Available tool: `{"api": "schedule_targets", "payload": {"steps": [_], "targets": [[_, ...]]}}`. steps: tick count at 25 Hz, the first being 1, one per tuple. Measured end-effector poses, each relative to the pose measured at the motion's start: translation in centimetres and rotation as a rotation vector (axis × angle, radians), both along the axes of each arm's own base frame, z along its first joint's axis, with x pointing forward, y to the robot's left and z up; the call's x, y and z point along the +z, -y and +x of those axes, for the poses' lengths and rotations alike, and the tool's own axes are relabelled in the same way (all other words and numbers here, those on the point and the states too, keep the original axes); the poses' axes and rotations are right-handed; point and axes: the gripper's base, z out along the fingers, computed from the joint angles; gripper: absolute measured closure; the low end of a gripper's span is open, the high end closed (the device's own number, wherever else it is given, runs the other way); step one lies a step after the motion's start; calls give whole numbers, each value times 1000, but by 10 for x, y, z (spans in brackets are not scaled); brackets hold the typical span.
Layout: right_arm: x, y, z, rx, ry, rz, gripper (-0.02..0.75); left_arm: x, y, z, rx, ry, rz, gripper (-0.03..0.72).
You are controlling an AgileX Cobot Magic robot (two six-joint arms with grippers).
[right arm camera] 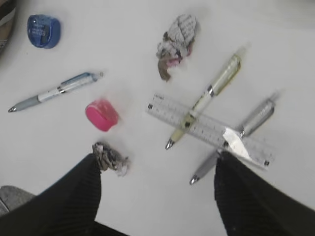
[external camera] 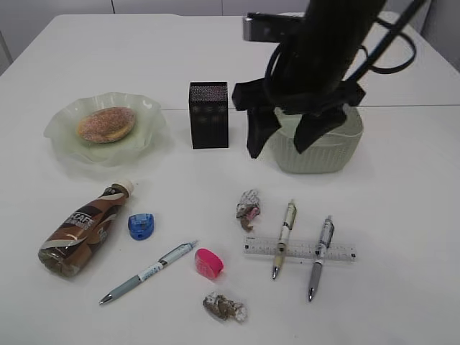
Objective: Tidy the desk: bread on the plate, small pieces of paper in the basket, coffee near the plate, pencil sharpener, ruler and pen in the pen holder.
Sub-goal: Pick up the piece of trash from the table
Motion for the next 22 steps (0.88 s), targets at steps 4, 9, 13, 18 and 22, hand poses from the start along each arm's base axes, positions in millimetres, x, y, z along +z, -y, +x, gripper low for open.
{"api": "schedule_targets", "payload": {"steps": [4,9,13,18,22], "targets": [[-16,-14,21,9,-8,-6,211,1,0,-1,-1,3,-4,164],[-32,-18,30,9,-25,-26,211,1,0,-2,-3,2,-6,164],[-57,-22,43,2,-13,-39,211,1,0,-2,-3,2,-6,164],[-93,-28,56,-5,-27,-57,211,1,1,-2,-3,2,-8,166],[-107,-32,67,-3,-18,-69,250,1,1,-2,-3,2,-8,166]]}}
